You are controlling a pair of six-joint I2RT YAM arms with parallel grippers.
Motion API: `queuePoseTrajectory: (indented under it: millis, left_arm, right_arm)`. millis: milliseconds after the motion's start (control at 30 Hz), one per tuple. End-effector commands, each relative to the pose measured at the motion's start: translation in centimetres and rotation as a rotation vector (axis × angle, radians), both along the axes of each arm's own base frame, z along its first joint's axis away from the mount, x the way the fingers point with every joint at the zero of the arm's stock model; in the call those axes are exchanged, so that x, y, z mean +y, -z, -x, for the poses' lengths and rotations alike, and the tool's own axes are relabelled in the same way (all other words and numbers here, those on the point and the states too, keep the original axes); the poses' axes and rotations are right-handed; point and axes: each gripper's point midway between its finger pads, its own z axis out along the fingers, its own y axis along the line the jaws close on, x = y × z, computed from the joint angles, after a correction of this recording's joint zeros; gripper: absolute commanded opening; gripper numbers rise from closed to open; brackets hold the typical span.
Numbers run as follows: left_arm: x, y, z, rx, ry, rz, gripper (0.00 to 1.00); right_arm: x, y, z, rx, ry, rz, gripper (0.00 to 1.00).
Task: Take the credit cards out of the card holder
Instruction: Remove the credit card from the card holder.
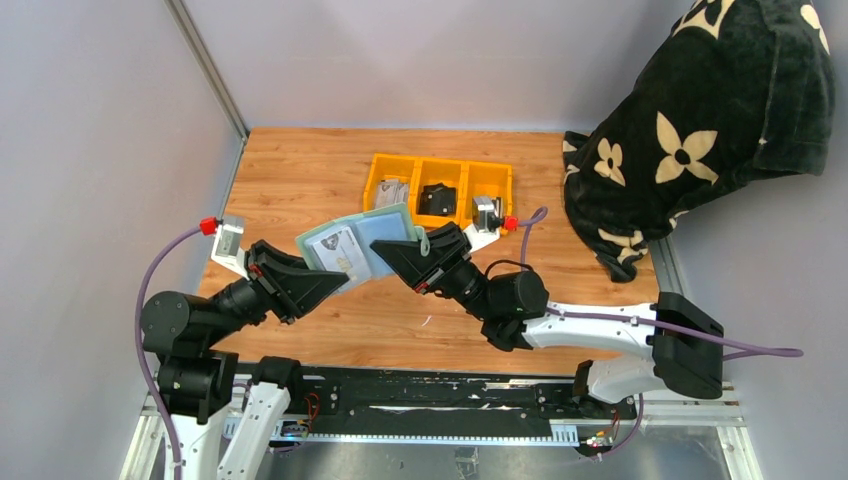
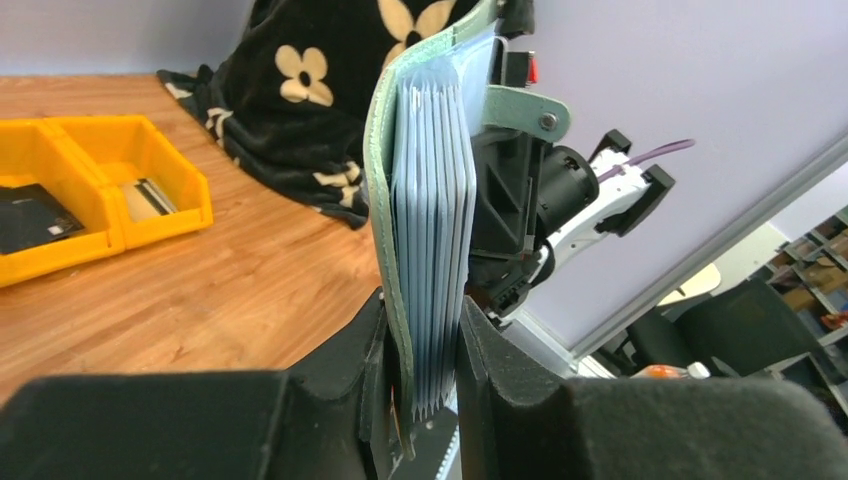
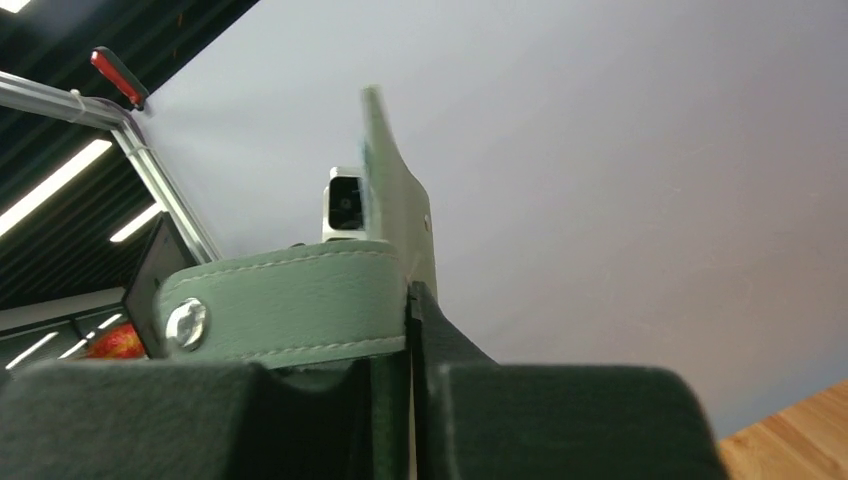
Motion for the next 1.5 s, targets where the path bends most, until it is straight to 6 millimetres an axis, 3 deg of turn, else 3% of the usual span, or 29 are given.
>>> queuePoseTrajectory:
  millis: [0,33,100,200,267,433,567,633,733,800,933,1100,1467]
  left_arm:
    - [0.8,1.4,-1.2,-0.012,-0.086,-0.080,0.02]
    - [1.0,2.0,-1.3,-0.023,-0.105,-0.131,0.00]
    - [1.3,2.7,-1.3,-0.054,-0.113,-0.216,0.00]
    - [1.4,3.6,-0.9,-0.071,-0.091,-0.292,0.00]
    - [1.4,4.0,-0.5,-0.078,-0.065,-0.331,0.00]
    - [1.0,3.6,0.7,-0.116,-0.004,-0.359,0.00]
    - [0.9,3.1,1.2,-0.142,0.015,-0.369,0.00]
    - [1.0,3.1,1.0,-0.133,0.002,-0.367,0.05]
    - [0.7,3.3,0.9,-0.089,0.021,-0.331,0.44]
    - [0.2,3.1,1.1,-0.065,0.055,-0.279,0.54]
    - [-0.7,0.9,2.3,-0.105,0.124,-0.134,0.56]
    - [-0.9,0.2,3.4,-0.133,0.168,-0.083,0.51]
    - [-0.5,-0.9,2.0,-0.140,0.087,-0.081,0.44]
  right_arm:
    - [-0.5,0.8,0.4,0.039,-0.016,-0.011,0.23]
    - [-0.4,1.1,0.4,0.027,-0.010,0.016,0.34]
    - [-0.1,1.6,0.7,-0.025,-0.006,0.099,0.42]
    - [0.5,2.1,1.1,-0.104,-0.008,0.238,0.41]
    - [1.1,2.4,1.3,-0.133,-0.014,0.318,0.35]
    - [1.8,3.7,1.1,-0.163,0.001,0.477,0.07]
    - [1.2,4.2,1.0,-0.181,0.021,0.545,0.00]
    - [0.9,3.8,1.3,-0.192,0.016,0.522,0.00]
    - [0.5,2.8,1.9,-0.175,-0.013,0.408,0.00]
    - [0.4,2.2,2.1,-0.148,-0.039,0.326,0.00]
    - [0.4,1.2,2.3,-0.107,-0.081,0.210,0.00]
    - [-0.6,0.7,1.9,-0.065,-0.077,0.104,0.00]
    - [-0.3,1.4,2.5,-0.049,-0.107,0.091,0.00]
